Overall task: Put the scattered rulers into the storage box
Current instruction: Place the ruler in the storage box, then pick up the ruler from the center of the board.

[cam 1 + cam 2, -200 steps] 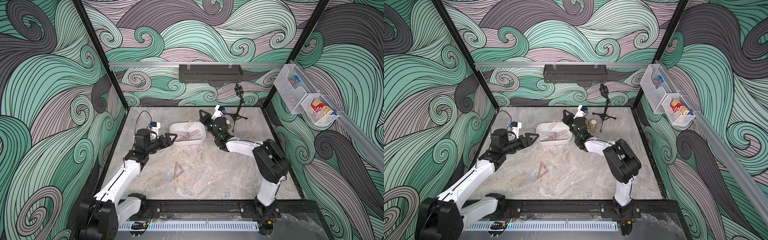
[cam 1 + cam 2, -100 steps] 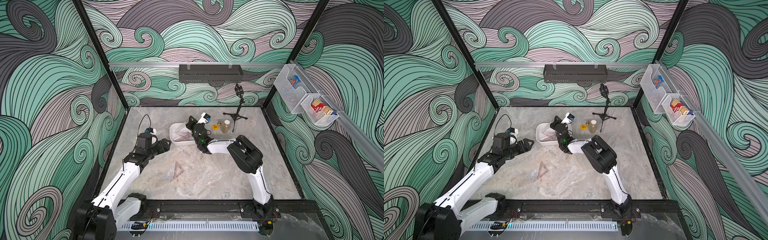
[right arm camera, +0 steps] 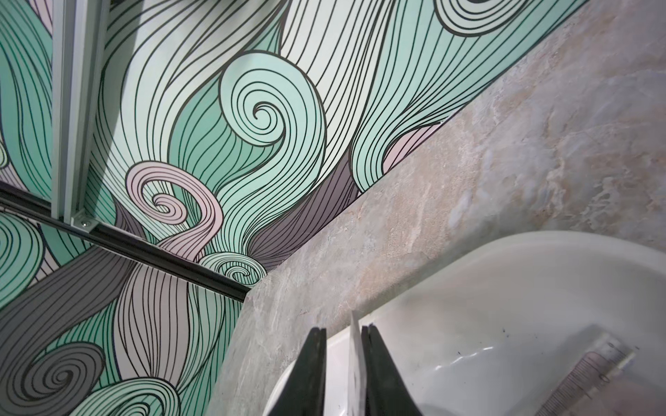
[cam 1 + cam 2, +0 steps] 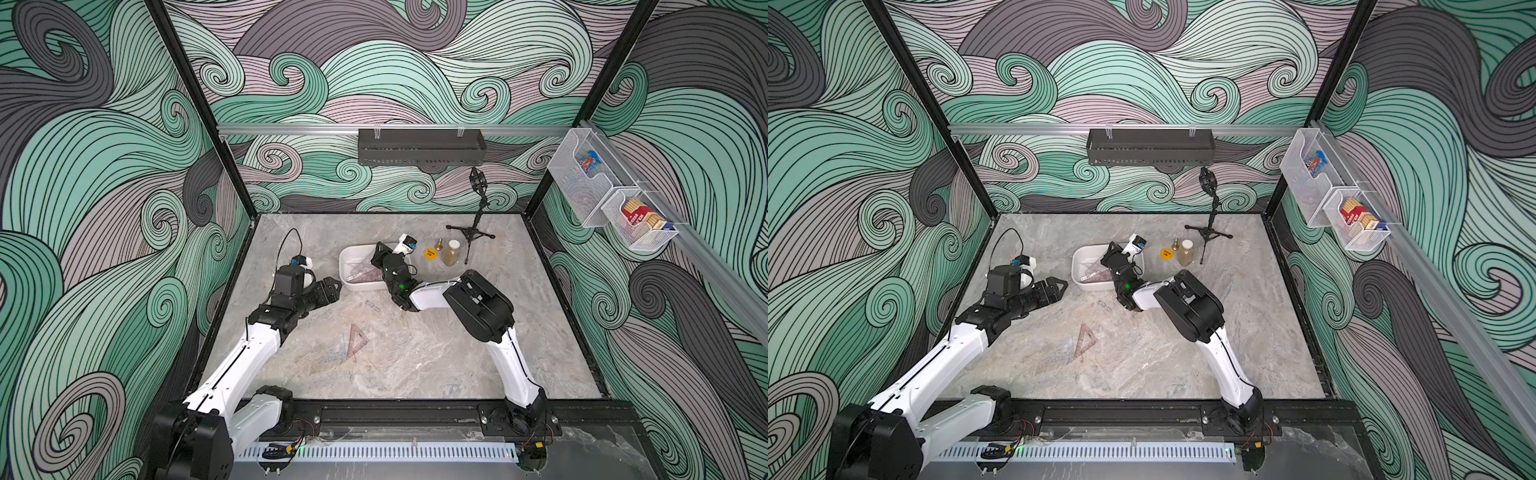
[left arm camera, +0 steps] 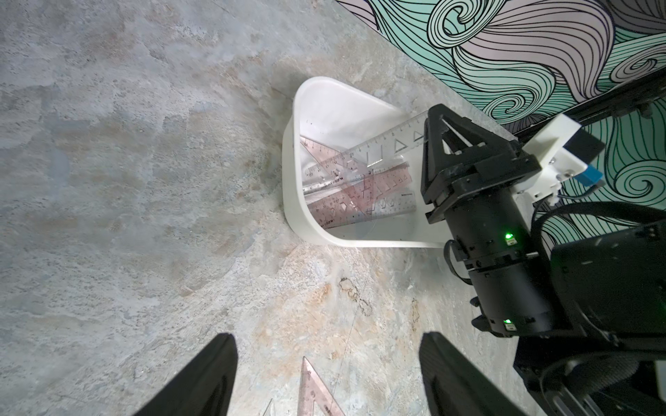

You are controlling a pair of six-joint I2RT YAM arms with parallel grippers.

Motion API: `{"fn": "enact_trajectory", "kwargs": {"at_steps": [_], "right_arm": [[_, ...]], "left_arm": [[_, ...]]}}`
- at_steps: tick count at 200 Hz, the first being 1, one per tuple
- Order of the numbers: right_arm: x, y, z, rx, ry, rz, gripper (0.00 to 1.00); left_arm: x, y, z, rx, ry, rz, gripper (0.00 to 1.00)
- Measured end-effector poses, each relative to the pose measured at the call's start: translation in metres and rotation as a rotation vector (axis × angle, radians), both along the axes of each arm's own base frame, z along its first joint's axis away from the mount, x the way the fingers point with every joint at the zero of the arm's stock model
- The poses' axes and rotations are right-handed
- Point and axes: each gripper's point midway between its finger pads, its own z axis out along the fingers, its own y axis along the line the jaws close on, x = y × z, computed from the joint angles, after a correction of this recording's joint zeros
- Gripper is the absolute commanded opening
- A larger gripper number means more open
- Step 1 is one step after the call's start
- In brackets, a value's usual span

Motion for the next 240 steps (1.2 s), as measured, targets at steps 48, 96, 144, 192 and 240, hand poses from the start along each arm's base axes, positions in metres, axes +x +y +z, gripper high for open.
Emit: {"fn": "enact_trajectory", "kwargs": {"at_steps": [48, 96, 144, 192, 240], "right_arm": [[-0.017, -0.020, 0.021, -0.086, -0.013, 0.037, 0.57], [-0.038, -0.062, 0.165, -0.108, -0.217, 0.104, 0.60], [-0.142, -0.015, 0.087, -0.402, -0.084, 0.442, 0.53], [-0.247, 0.042, -0.044, -0.814, 0.071, 0.789, 0.59], [-0.256, 0.064, -0.084, -1.054, 0.078, 0.848, 0.64]], "left_arm": [[0.003, 0.001, 0.004, 0.005, -0.006, 0.006, 0.83], [0.002, 0.000, 0.004, 0.001, -0.002, 0.004, 0.83], [-0.005, 0.005, 0.001, -0.005, 0.021, 0.035, 0.83], [-0.016, 0.015, -0.017, -0.011, 0.062, 0.108, 0.83], [-0.017, 0.017, -0.021, -0.025, 0.076, 0.133, 0.83]]}}
